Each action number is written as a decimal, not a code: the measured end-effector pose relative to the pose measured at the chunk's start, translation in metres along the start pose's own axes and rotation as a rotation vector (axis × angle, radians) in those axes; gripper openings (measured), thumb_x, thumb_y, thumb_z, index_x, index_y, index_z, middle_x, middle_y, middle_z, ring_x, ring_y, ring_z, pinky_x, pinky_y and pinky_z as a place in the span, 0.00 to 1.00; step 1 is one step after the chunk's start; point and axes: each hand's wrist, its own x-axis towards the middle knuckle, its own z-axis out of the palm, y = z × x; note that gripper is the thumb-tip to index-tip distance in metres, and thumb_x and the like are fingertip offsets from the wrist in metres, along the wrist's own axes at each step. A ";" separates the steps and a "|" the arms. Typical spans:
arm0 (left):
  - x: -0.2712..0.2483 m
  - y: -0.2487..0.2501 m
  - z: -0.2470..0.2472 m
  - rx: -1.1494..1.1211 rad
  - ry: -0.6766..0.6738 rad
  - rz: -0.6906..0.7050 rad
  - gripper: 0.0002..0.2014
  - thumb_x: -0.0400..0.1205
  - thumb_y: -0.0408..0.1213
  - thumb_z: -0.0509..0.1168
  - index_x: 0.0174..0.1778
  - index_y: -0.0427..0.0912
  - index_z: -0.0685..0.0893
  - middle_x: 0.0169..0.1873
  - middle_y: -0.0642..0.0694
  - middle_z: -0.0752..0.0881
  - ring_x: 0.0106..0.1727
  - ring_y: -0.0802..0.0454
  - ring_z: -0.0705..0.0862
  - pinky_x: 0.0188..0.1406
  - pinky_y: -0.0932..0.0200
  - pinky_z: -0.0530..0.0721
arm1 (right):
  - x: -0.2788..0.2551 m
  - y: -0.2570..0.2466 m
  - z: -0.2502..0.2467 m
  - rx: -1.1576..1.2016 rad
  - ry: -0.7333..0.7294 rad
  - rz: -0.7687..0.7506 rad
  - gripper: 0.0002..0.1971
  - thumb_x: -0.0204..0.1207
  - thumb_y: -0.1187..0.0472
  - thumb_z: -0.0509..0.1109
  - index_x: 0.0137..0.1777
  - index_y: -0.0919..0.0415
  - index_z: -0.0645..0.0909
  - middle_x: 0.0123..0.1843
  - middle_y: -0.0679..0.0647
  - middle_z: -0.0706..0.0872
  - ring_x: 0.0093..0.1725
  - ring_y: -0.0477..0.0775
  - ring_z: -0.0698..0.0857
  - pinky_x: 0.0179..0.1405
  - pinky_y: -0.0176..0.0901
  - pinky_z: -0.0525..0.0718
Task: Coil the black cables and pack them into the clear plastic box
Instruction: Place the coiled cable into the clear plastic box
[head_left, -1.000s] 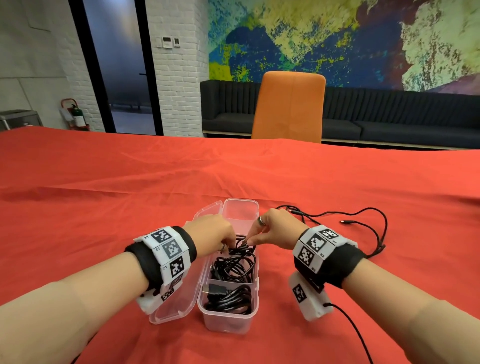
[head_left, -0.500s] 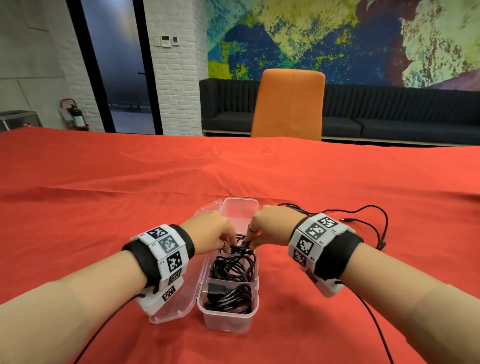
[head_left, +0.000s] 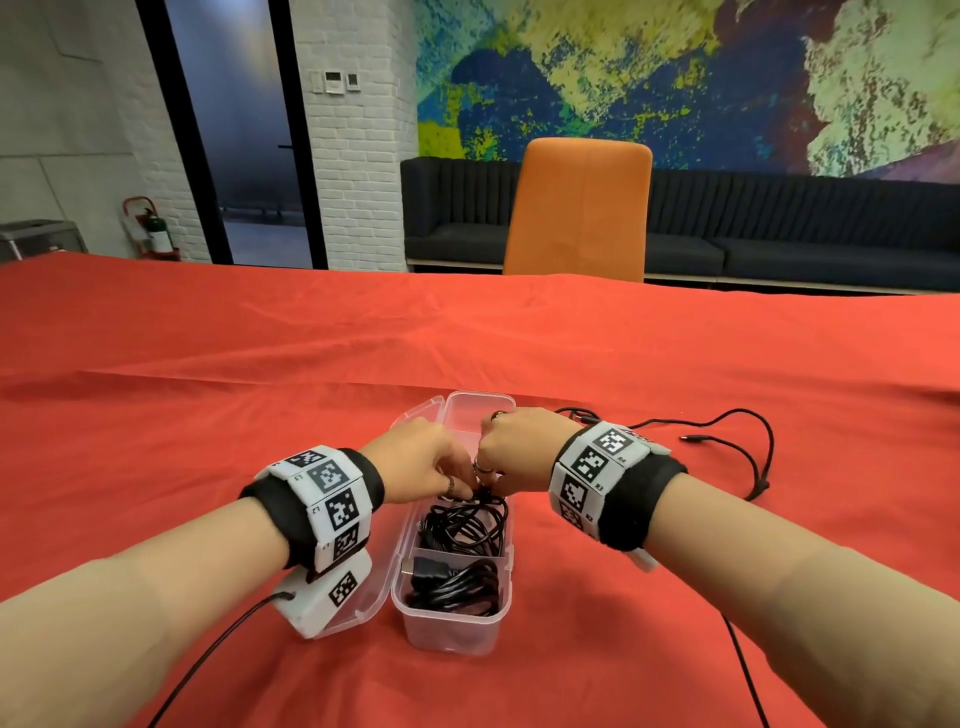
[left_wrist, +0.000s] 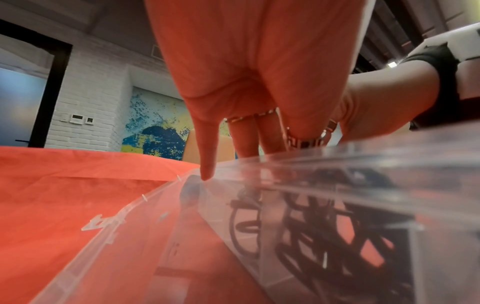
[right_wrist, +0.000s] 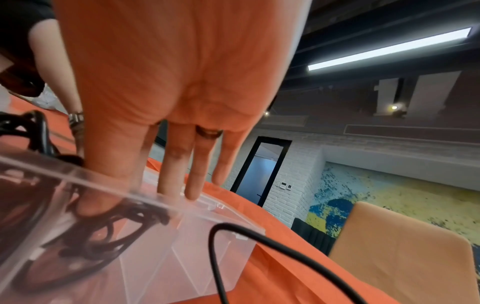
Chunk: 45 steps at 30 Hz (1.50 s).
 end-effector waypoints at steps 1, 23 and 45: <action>0.000 0.000 0.000 -0.003 -0.002 -0.005 0.08 0.75 0.39 0.72 0.49 0.48 0.91 0.40 0.48 0.91 0.31 0.71 0.78 0.35 0.72 0.75 | 0.000 0.001 0.001 -0.001 -0.007 -0.002 0.11 0.77 0.55 0.64 0.52 0.58 0.84 0.52 0.61 0.84 0.52 0.64 0.83 0.37 0.46 0.75; 0.001 -0.001 0.002 0.015 0.036 -0.043 0.07 0.75 0.39 0.72 0.48 0.46 0.91 0.42 0.45 0.90 0.44 0.53 0.85 0.47 0.60 0.82 | -0.006 0.004 0.018 -0.015 0.177 0.025 0.13 0.80 0.53 0.61 0.54 0.59 0.84 0.50 0.58 0.88 0.50 0.64 0.85 0.38 0.46 0.72; 0.005 0.010 -0.002 0.038 0.004 -0.105 0.05 0.74 0.35 0.73 0.45 0.44 0.91 0.40 0.45 0.92 0.35 0.60 0.82 0.41 0.64 0.81 | 0.020 0.015 0.007 0.338 -0.012 0.135 0.15 0.66 0.53 0.78 0.54 0.48 0.84 0.46 0.49 0.88 0.42 0.50 0.79 0.39 0.40 0.74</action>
